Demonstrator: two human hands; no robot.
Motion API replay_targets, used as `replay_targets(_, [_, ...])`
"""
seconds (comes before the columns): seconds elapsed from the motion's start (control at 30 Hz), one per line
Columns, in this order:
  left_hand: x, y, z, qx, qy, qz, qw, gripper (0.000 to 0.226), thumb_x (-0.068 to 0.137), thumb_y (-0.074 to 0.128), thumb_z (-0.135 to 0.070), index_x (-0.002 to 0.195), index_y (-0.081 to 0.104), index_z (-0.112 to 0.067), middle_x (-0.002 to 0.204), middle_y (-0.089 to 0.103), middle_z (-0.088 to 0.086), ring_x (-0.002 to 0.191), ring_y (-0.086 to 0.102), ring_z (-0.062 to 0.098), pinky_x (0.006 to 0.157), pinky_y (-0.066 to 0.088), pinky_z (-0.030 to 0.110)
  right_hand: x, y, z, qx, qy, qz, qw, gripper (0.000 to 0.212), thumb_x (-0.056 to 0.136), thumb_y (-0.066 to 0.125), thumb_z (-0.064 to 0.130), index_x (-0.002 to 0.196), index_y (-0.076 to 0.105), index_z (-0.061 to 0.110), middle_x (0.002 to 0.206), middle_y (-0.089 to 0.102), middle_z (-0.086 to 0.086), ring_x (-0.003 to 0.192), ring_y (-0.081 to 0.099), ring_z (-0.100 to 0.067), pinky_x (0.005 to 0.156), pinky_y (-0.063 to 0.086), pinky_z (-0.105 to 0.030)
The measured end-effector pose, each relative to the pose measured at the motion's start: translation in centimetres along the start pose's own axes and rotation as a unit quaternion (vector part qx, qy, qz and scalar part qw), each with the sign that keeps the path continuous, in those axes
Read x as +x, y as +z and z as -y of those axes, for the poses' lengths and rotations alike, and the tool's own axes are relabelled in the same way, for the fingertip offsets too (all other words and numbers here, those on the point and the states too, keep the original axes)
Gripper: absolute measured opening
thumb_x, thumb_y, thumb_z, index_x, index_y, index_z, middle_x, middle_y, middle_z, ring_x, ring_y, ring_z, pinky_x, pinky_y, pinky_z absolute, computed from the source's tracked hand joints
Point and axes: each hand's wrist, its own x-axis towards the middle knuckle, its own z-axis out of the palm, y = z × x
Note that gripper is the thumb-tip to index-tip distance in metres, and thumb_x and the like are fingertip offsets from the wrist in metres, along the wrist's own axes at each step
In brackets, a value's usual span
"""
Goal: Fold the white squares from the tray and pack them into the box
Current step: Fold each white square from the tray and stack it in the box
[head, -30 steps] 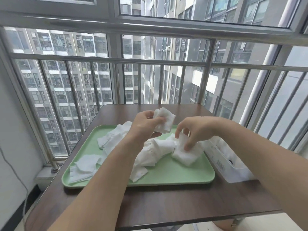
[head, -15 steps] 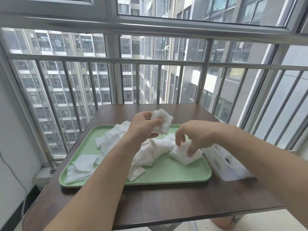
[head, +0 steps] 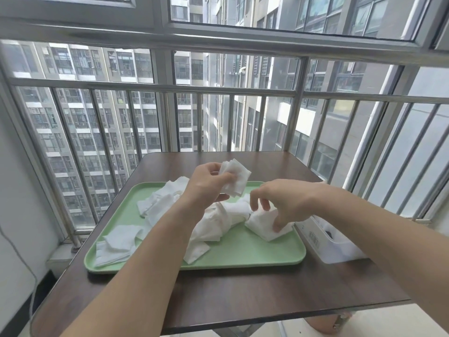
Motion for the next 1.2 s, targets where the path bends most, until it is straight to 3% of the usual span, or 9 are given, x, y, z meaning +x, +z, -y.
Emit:
replay_targets(0.2, [0.1,-0.1,0.0,0.003,0.003,-0.003,1.0,0.017,0.09,0.068,-0.012,0.107,0.069,-0.013,0.097,0.071,0.003,0.087,0.068,0.017,0.081,0.062,0.035,0.3,0.2,0.3,-0.067,-0.008,0.014,0.998,0.039,0.079,0.082,0.033,0.114,0.067,0.026,0.101,0.054,0.012,0.096,0.055,-0.016,0.08,0.048,-0.031])
replay_targets(0.3, [0.2,-0.2,0.1,0.003,0.004,-0.003,1.0,0.015,0.09,0.067,-0.011,0.105,0.069,-0.014,0.097,0.071,0.003,0.085,0.068,0.016,0.078,0.062,0.032,0.3,0.3,0.2,-0.083,-0.015,0.0,0.996,0.038,0.078,0.082,0.034,0.112,0.068,0.027,0.111,0.055,0.01,0.102,0.053,-0.016,0.078,0.044,-0.03])
replay_targets(0.5, [0.1,-0.1,0.2,0.005,0.007,-0.005,1.0,0.014,0.09,0.069,-0.012,0.104,0.07,-0.014,0.096,0.071,0.003,0.087,0.068,0.018,0.082,0.062,0.037,0.0,0.6,0.1,-0.01,0.001,-0.011,1.0,0.061,0.075,0.085,0.026,0.124,0.051,0.034,0.114,0.053,0.015,0.105,0.051,-0.015,0.081,0.043,-0.031])
replay_targets(0.6, [0.1,-0.1,0.1,0.006,0.009,-0.005,1.0,0.017,0.091,0.069,-0.014,0.107,0.069,-0.013,0.098,0.071,0.004,0.088,0.068,0.018,0.08,0.062,0.035,-0.1,0.4,0.4,-0.017,0.006,-0.012,1.0,0.069,0.074,0.085,0.025,0.131,0.046,0.035,0.105,0.049,0.015,0.098,0.049,-0.014,0.072,0.039,-0.028])
replay_targets(0.7, [0.0,-0.1,0.1,0.007,0.009,-0.006,1.0,0.017,0.09,0.07,-0.015,0.107,0.069,-0.013,0.098,0.07,0.004,0.087,0.068,0.018,0.079,0.062,0.034,-0.4,0.1,0.5,-0.011,0.008,-0.022,1.0,0.059,0.075,0.085,0.026,0.125,0.053,0.033,0.094,0.046,0.016,0.094,0.048,-0.013,0.059,0.034,-0.022])
replay_targets(0.87, [0.0,-0.2,0.1,0.009,0.01,-0.006,1.0,0.019,0.09,0.069,-0.014,0.109,0.069,-0.013,0.101,0.07,0.004,0.091,0.069,0.019,0.078,0.063,0.033,-1.4,-0.9,0.2,-0.028,-0.014,-0.048,0.998,0.028,0.079,0.08,0.033,0.105,0.07,0.028,0.101,0.055,0.011,0.095,0.053,-0.014,0.083,0.048,-0.031])
replay_targets(1.03, [0.0,-0.2,0.0,-0.033,0.004,0.005,0.999,0.015,0.09,0.069,-0.014,0.105,0.066,-0.011,0.099,0.069,0.006,0.087,0.07,0.021,0.069,0.062,0.033,-2.0,-2.7,-1.3,0.216,-0.042,-0.138,0.966,0.016,0.081,0.079,0.028,0.093,0.072,0.02,0.109,0.063,0.01,0.098,0.06,-0.006,0.089,0.047,-0.023])
replay_targets(1.13, [-0.2,-0.1,-0.2,-0.062,-0.007,0.021,0.998,0.015,0.09,0.071,-0.017,0.102,0.064,-0.012,0.095,0.069,0.004,0.079,0.072,0.017,0.066,0.06,0.033,-1.7,-2.8,-1.5,0.429,-0.074,-0.158,0.886,0.015,0.083,0.079,0.017,0.091,0.07,0.009,0.087,0.071,0.001,0.08,0.067,-0.012,0.073,0.052,-0.021])
replay_targets(1.2, [-0.3,0.0,-0.3,-0.078,-0.013,0.037,0.996,0.017,0.09,0.07,-0.014,0.105,0.063,-0.011,0.099,0.069,0.006,0.078,0.072,0.017,0.065,0.059,0.031,-1.0,-2.3,-1.4,0.519,-0.076,-0.167,0.835,0.027,0.082,0.078,0.014,0.102,0.068,-0.001,0.093,0.071,-0.012,0.083,0.068,-0.019,0.076,0.055,-0.032])
